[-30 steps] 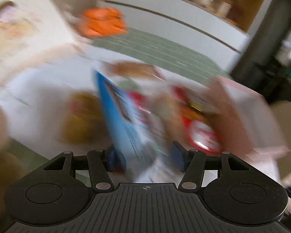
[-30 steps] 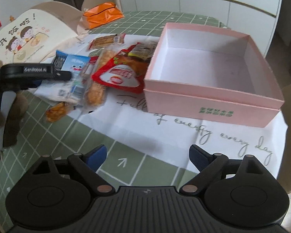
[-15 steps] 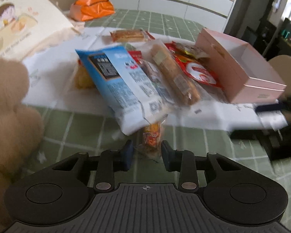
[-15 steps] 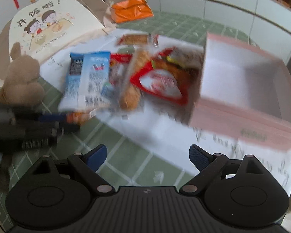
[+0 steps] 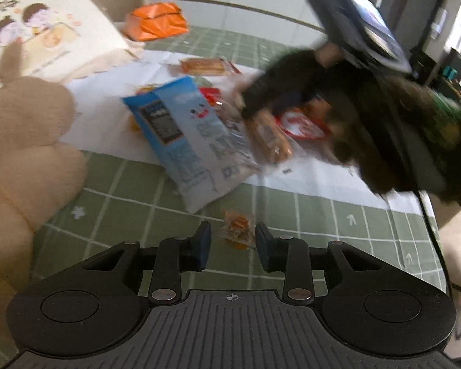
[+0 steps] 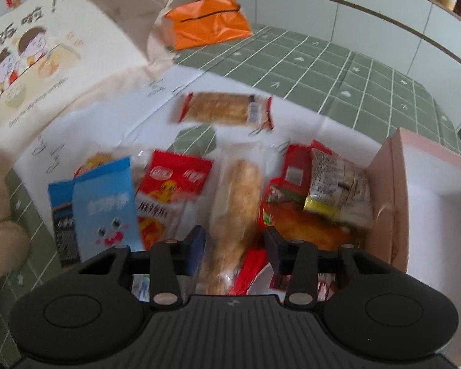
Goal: Organize snacks
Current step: 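Grasp the orange snack packet with the left tool while the right grasps the bread stick, then carry the bread stick into the pink box with the right tool while the left brings the orange packet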
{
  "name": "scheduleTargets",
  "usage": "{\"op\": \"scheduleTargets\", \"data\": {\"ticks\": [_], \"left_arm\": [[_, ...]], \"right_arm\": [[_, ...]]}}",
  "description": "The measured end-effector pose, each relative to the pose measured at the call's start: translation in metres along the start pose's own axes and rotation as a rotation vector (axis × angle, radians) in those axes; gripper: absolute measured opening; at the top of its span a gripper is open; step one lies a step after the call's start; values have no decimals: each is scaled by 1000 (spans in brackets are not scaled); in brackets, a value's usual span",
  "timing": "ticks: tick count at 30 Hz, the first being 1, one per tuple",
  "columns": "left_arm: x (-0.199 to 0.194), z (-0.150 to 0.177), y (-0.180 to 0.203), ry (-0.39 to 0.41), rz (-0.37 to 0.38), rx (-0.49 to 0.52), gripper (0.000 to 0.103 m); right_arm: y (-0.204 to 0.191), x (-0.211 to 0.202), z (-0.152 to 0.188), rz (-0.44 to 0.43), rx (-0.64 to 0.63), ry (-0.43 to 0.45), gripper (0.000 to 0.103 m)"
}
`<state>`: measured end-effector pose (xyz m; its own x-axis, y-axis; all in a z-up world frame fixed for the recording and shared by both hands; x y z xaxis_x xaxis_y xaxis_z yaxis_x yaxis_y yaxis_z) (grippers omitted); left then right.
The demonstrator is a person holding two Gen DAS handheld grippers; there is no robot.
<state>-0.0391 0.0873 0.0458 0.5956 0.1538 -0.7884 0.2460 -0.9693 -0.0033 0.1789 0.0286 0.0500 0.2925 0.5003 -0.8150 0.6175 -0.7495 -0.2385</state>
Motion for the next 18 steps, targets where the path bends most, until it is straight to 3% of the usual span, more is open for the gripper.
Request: {"op": "scheduleTargets", "data": {"ticks": [3,8,11,15,18], "left_arm": [[-1,1,-8,-3,7,-12,36],[-4,5,-1,-8,49,61,36],[-6,8,4,-12,52,108,36],[-2,8,3,-19,-11,96,36],[4,4,2,-27,-24,55,36]], "right_arm": [[-12,-15,30,-60,-40,-42,39],[-6,-49,90,-193,66,-116,33],[-5,-72,121,-189,65,-122,33],[-6,-94,144,-161,19,-132,35],[-7,-103,148,-151,-12,-108,48]]}}
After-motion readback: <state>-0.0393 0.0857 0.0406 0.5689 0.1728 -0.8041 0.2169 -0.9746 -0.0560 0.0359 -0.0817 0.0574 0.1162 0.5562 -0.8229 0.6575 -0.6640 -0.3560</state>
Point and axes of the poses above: each gripper's, at about its wrist camera, not at the fingertips, and x roughly the way its jaws point, y to its right, z to its underside, the point moved 2 cm from there along x, roughly the way its jaws point, and after that the axes turned 14 degrees about -z, right-handed, at the moved point
